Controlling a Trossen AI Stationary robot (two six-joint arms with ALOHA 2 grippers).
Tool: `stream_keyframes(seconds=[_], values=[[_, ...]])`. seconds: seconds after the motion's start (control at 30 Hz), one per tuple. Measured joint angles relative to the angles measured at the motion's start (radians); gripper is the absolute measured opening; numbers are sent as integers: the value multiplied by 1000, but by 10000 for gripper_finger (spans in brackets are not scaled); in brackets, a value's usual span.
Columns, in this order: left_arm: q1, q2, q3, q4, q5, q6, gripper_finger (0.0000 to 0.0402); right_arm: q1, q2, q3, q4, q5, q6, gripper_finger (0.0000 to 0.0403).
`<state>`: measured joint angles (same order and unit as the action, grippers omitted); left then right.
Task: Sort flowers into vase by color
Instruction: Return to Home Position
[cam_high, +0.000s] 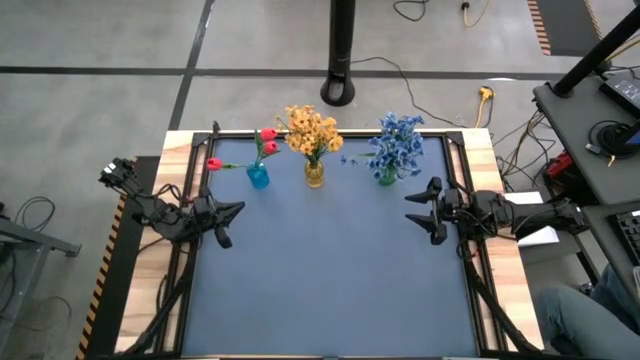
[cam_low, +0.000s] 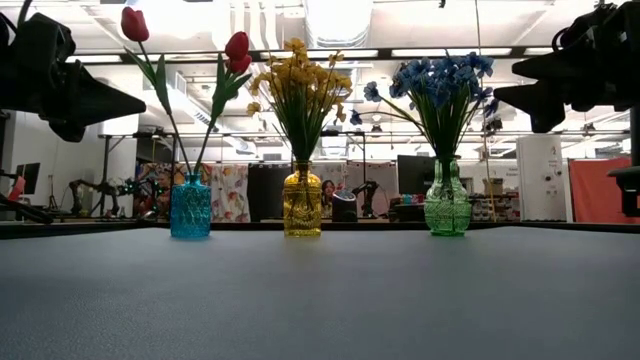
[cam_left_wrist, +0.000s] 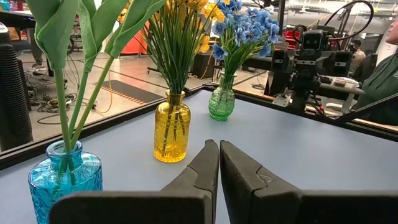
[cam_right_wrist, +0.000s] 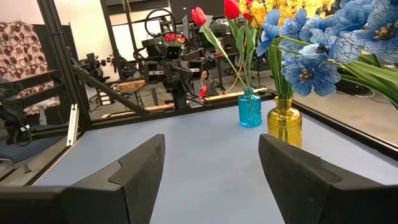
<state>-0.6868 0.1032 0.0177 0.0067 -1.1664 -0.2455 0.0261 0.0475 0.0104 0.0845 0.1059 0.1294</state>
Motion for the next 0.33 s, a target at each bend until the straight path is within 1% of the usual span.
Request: stream_keyframes(seconds=[0.33], values=[[0,0,0,0,0,0,0,0,0,0,0,0,0,262]])
